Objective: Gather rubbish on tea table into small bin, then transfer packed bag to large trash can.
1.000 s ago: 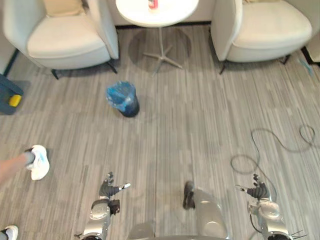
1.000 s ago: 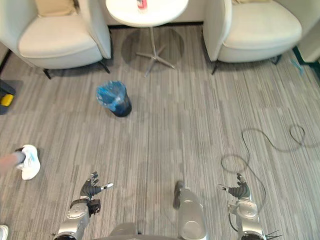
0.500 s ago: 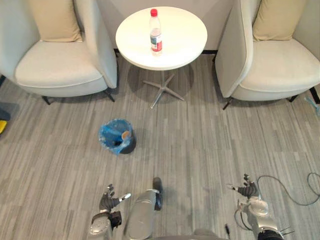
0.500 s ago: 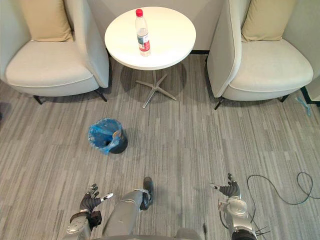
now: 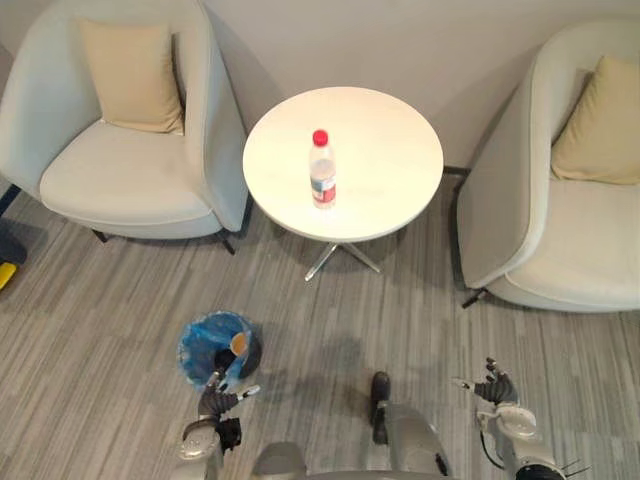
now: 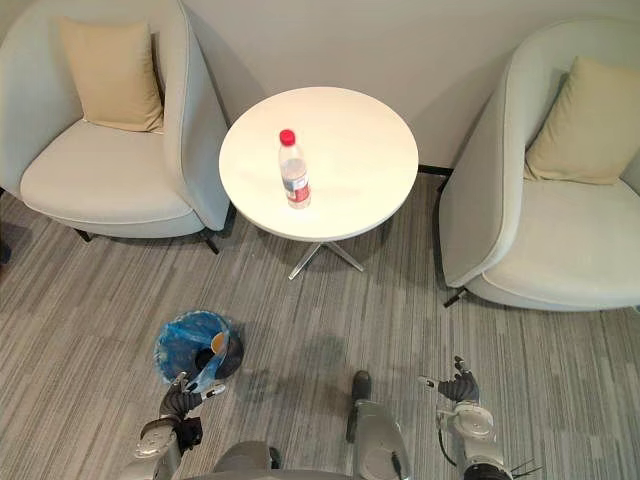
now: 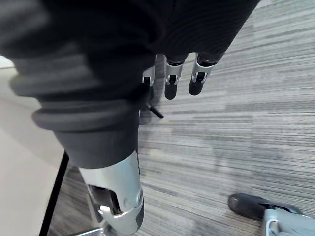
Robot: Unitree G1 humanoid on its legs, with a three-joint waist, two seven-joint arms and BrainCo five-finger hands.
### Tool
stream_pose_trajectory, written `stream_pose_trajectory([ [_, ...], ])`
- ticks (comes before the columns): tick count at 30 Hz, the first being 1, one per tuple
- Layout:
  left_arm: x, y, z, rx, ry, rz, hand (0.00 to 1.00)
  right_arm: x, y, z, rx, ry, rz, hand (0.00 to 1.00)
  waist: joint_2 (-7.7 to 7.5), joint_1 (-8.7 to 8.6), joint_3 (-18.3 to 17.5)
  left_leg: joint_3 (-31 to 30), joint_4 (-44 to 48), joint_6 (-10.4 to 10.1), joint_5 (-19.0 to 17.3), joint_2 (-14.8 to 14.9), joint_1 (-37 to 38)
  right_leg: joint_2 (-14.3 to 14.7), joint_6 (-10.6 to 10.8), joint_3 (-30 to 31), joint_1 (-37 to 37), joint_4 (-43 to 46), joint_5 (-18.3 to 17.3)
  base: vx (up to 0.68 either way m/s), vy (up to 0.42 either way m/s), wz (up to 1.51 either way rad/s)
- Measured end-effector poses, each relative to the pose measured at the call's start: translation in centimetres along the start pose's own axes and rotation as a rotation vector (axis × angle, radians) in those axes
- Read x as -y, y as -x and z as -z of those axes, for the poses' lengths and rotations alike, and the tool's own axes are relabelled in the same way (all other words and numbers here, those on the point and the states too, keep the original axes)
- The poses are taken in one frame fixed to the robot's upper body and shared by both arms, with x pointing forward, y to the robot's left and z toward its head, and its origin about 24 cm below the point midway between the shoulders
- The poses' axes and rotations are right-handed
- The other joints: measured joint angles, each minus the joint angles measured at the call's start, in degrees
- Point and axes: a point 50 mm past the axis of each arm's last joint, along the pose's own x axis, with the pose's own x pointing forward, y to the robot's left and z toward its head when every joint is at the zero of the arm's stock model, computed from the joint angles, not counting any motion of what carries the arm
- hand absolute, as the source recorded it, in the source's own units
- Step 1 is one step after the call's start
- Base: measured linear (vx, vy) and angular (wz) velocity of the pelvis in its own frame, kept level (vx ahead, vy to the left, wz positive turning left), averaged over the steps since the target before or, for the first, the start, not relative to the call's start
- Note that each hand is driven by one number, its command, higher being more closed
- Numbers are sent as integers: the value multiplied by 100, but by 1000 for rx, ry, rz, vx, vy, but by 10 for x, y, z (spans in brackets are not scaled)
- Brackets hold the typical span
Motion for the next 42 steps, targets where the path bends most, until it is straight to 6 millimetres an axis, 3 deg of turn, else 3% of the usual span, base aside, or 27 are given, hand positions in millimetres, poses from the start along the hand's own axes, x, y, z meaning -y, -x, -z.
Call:
stream_pose_trajectory([
  [2, 8, 0, -1, 3, 17, 16, 0, 0, -2, -10, 38, -11, 3, 0, 5, 2, 1, 331, -874, 89, -59, -116, -414, -20, 1, -29, 238, -274, 0, 279, -64, 7],
  [4, 9, -1, -1, 2, 18, 18, 0, -2, -3, -13, 46, -18, -1, 0, 37, -2, -4, 497, -1893, -10, 58, -248, -484, -39, 48, -34, 282, -320, -29, 197, 50, -5],
  [5, 10, 0, 0, -2, 18, 19, 0, -1, -2, -10, 39, -16, 3, 0, 138, -1, -35, 546, -2733, -51, 716, -314, -427, 23, 189, -27, 346, -301, -132, 227, 116, -5],
  [6, 7, -1, -1, -4, 11, 13, 0, -3, -1, -6, 23, -21, 2, 0, 120, 23, 0, 601, -2831, 271, 907, -341, -320, 23, 272, 24, 448, -253, -243, 261, 130, -1],
  [9, 4, -1, -1, -4, -2, 7, 0, -2, 1, -3, 21, -9, 1, 0, -16, 19, -36, 667, -2867, 386, 705, -618, -195, -311, 467, 88, 353, 193, -634, 170, 103, 8],
  [11, 0, 1, 6, -25, -11, -1, 0, -7, -1, -11, 44, -4, -7, 0, -147, -4, -27, 818, -2632, 425, 208, -835, -66, -680, 724, 240, -40, 1355, -1214, 124, 131, -23],
  [14, -11, 4, 10, -47, -57, -13, 0, -17, 1, -23, 100, 13, -44, 0, -186, -35, -31, 849, -2489, 525, 39, -969, 96, -954, 990, 449, -569, 2760, -1147, 131, 62, -5],
  [16, -19, 2, 4, -27, -86, -27, 0, -23, 3, -35, 156, 15, -68, 0, -254, -52, -50, 744, -2514, 565, 16, -992, 183, -1010, 912, 476, -719, 3016, -1172, 154, 1, 23],
  [19, -21, 1, -2, 0, -90, -43, 0, -25, 8, -61, 289, 19, -77, 0, -314, -146, -87, 412, -2690, 494, 60, -1005, 255, -673, 738, 788, -771, 2209, -1373, 156, -87, 58],
  [20, -23, 1, -2, 3, -95, -46, 0, -26, 12, -73, 352, 22, -79, 0, -363, -185, -114, 271, -2679, 440, 76, -1061, 238, -530, 640, 1053, -774, 1486, -1159, 159, -140, 68],
  [21, -22, 1, -1, 0, -97, -44, 0, -25, 14, -76, 374, 23, -78, 0, -369, -180, -122, 156, -2652, 415, 70, -1115, 223, -527, 575, 1068, -774, 1428, -844, 226, -172, 78],
  [23, -6, 7, 12, -32, -66, -15, 0, -24, 20, -92, 455, 48, -81, 0, -90, -124, -315, -107, -2808, 282, 108, -992, 205, -403, 494, 856, -587, 1095, -789, 235, -166, 36],
  [25, -4, 11, 21, -55, -55, -12, 0, -35, 29, -111, 552, 75, -122, 0, 18, -113, -391, -200, -3084, 147, 191, -921, 249, -293, 435, 727, -477, 818, -696, 202, -134, 13],
  [30, 0, 14, 29, -80, -66, 2, 0, -53, 44, -129, 684, 142, -198, 0, 23, -18, -433, -335, -3583, 29, 377, -887, 545, -189, 384, 532, -42, 223, -560, 116, -63, 17],
  [38, 14, 17, 34, -87, -130, 72, 0, -91, 47, -160, 792, 222, -303, 0, 48, 64, -484, -744, -4079, 93, 806, -1042, 541, -306, 405, 28, 304, -435, -244, 28, 3, 34],
  [42, 19, 17, 32, -70, -131, 100, 0, -99, 37, -183, 812, 223, -270, 0, 118, 313, -446, -1020, -4239, 72, 1040, -1126, 380, -363, 390, -291, 255, -474, -197, -74, -1, 46],
])
